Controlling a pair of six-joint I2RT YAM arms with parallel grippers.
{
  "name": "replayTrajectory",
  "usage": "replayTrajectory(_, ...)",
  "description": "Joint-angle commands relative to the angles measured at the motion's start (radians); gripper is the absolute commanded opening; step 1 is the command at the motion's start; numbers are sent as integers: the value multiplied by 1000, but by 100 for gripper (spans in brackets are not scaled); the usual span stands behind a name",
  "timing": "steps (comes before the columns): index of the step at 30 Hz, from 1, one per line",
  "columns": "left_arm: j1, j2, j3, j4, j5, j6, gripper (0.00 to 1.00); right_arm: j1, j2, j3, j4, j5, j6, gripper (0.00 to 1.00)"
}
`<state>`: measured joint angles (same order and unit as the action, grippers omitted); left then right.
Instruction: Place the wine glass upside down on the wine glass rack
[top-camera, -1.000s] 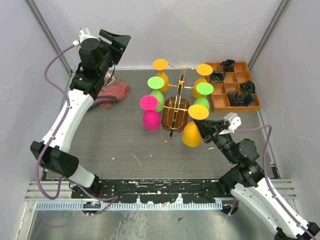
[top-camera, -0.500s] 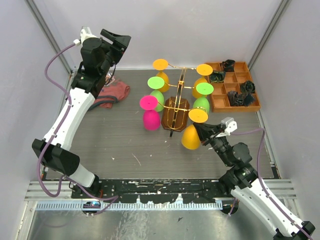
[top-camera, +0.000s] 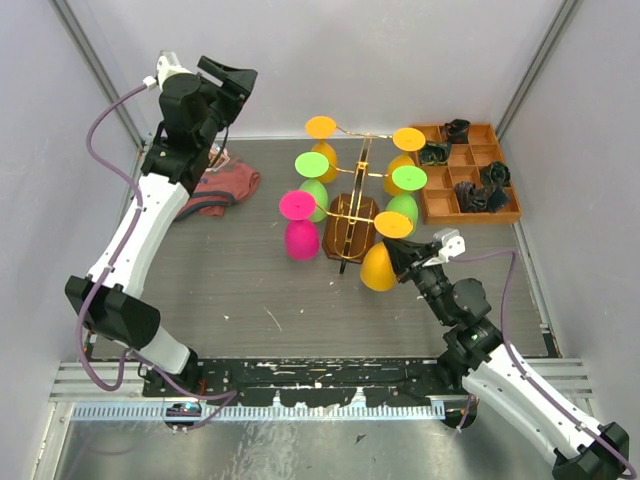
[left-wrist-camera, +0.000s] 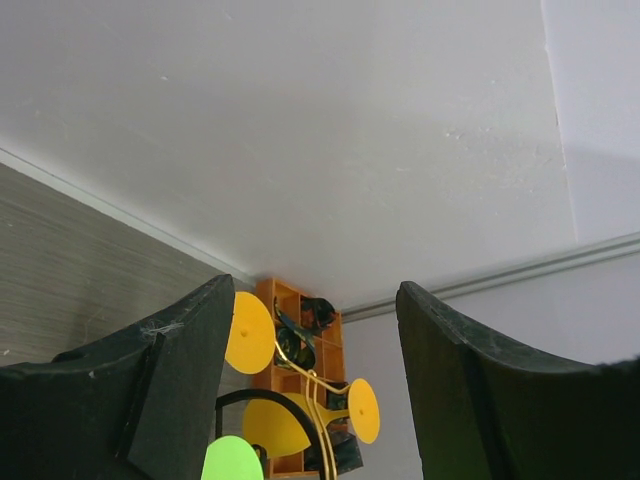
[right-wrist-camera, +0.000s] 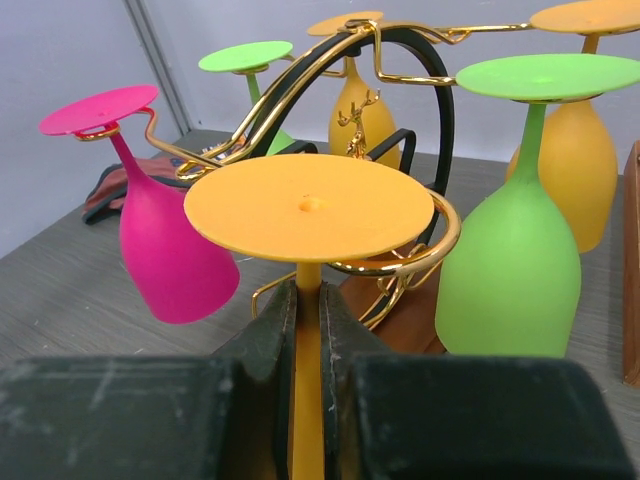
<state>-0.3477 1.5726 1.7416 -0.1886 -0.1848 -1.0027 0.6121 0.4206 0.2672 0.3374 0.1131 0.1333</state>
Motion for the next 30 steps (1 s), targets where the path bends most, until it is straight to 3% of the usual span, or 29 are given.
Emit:
replayTrajectory(1,16,20,45,31,1,13,72,-1,25,9,107,70,-14,1)
replayTrajectory(10,39,26,32,44,11,-1,73,-2,-62,10,2,269,-34,1)
replayTrajectory(30,41,25,6,52,25,-28,72,-2,-292,22,-327,316,-50,1)
